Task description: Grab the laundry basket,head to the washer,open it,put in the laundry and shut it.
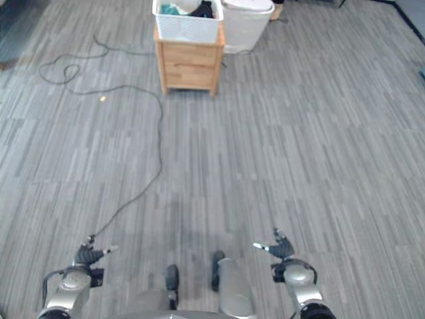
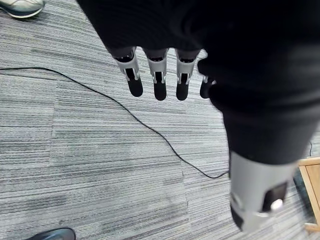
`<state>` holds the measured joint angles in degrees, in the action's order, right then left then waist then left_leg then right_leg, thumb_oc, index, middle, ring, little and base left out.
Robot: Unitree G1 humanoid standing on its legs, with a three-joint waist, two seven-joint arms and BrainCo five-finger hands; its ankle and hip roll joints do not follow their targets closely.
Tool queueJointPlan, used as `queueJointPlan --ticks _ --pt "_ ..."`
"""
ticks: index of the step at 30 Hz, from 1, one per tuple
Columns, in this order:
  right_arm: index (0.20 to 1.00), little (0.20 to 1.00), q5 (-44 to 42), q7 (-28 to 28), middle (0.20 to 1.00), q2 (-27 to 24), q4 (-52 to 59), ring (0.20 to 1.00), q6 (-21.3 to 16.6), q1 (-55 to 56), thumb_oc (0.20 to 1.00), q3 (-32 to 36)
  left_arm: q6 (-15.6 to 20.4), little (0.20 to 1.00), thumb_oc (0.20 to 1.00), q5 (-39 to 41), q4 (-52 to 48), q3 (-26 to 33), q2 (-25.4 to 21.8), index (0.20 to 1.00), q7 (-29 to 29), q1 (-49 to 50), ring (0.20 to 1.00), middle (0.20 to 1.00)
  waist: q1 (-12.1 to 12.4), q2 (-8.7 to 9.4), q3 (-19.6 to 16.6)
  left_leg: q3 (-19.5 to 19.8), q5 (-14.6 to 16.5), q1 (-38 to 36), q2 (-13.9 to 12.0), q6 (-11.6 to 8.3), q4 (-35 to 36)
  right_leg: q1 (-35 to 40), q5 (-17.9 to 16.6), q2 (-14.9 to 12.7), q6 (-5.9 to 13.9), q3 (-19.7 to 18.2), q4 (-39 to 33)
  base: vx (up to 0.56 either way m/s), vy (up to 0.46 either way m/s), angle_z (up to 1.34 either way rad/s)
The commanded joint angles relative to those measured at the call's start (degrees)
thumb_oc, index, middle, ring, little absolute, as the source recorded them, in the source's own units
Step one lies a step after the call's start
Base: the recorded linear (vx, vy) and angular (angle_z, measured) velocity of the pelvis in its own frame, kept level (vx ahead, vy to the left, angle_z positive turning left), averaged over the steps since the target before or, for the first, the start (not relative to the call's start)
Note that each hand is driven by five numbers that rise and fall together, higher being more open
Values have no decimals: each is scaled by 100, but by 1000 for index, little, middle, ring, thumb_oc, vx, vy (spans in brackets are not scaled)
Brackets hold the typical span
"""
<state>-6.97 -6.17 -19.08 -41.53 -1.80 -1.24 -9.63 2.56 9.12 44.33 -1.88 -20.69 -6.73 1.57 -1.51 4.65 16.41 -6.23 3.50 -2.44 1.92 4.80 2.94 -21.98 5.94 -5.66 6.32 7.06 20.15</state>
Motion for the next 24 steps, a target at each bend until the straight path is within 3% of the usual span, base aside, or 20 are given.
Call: queueJointPlan --ticks 1,3,6,7,9,10,11,14,15,17,18,20,24 --pt "1000 1000 -92 -146 1000 -170 -71 1000 -107 -116 1000 -65 207 1000 1000 344 -105 -58 -127 1000 -109 50 1000 1000 -130 30 -144 157 867 -161 250 -192 -715 396 -706 107 340 9 -1365 429 -110 20" --pt "1000 1000 -45 -142 1000 -196 -71 1000 -85 -20 1000 -53 211 1000 1000 268 -115 -122 -79 1000 -74 49 1000 1000 -180 28 -154 338 986 -331 306 -243 -692 445 -790 103 350 9 -1627 450 -198 51" --pt "1000 1000 9 -129 1000 -233 -97 1000 -99 132 1000 -24 189 1000 1000 197 -143 -157 46 1000 -4 193 1000 1000 -241 -81 -359 402 1115 -499 176 -443 -864 634 -827 148 169 42 -1589 431 -248 86" --pt "1000 1000 -1 -119 1000 -274 -52 1000 -112 186 1000 10 168 1000 1000 172 -182 -200 82 1000 65 240 1000 1000 -278 -139 -438 330 903 -377 35 -664 -1313 817 -754 210 69 105 -1647 360 -304 78" --pt "1000 1000 -54 -133 1000 -336 -32 1000 -139 170 1000 31 164 1000 1000 189 -211 -288 129 1000 126 236 1000 1000 -321 -169 -465 173 553 -5 -164 -867 -2143 1106 -596 276 -82 158 -1769 237 -221 59" --pt "1000 1000 -74 -157 1000 -363 -66 1000 -143 137 1000 42 163 1000 1000 194 -195 -333 162 1000 126 187 1000 1000 -324 -153 -446 68 434 212 -249 -875 -2451 1213 -518 255 -133 198 -1808 202 -164 26" --pt "1000 1000 -156 -207 1000 -402 -93 1000 -134 63 1000 44 153 1000 1000 216 -119 -413 202 1000 119 58 1000 1000 -292 -98 -391 -183 544 628 -291 -722 -2446 1407 -369 206 -182 223 -1850 205 -129 3" --pt "1000 1000 -175 -219 1000 -442 -98 1000 -146 47 1000 48 157 1000 1000 176 -118 -467 213 1000 126 33 1000 1000 -253 -98 -376 -225 677 807 -248 -647 -2083 1502 -292 194 -149 210 -1857 182 -47 -1" --pt "1000 1000 -180 -260 1000 -475 -58 1000 -144 50 1000 66 153 1000 1000 134 -134 -500 191 1000 110 -2 1000 1000 -195 -104 -342 -292 297 1280 -271 -654 -1702 1690 -213 224 -154 228 -1944 218 -31 -47" --pt "1000 1000 -165 -312 1000 -471 -119 1000 -129 54 1000 61 151 1000 1000 115 -120 -499 181 1000 94 -4 1000 1000 -92 -165 -310 -298 -196 1545 -302 -739 -1209 1890 -117 361 -186 199 -1990 239 -24 -10" --pt "1000 1000 -165 -312 1000 -470 -121 1000 -131 54 1000 61 151 1000 1000 115 -119 -500 181 1000 94 -4 1000 1000 -91 -157 -299 -300 -213 1511 -292 -741 -1173 1907 -111 354 -185 197 -1990 195 -1 -15" --pt "1000 1000 -136 -360 1000 -443 -221 1000 -123 34 1000 38 146 1000 1000 121 -85 -464 155 1000 83 34 1000 1000 98 -208 -273 -278 -672 1792 -288 -825 -459 2261 112 560 -230 33 -2049 377 57 -72" --pt "1000 1000 -10 -325 1000 -374 -309 1000 -98 34 1000 0 123 1000 1000 83 -63 -392 138 1000 101 163 1000 1000 216 -227 -382 -310 -903 1738 -353 -818 -129 2626 350 682 -270 -222 -1973 370 123 -64"
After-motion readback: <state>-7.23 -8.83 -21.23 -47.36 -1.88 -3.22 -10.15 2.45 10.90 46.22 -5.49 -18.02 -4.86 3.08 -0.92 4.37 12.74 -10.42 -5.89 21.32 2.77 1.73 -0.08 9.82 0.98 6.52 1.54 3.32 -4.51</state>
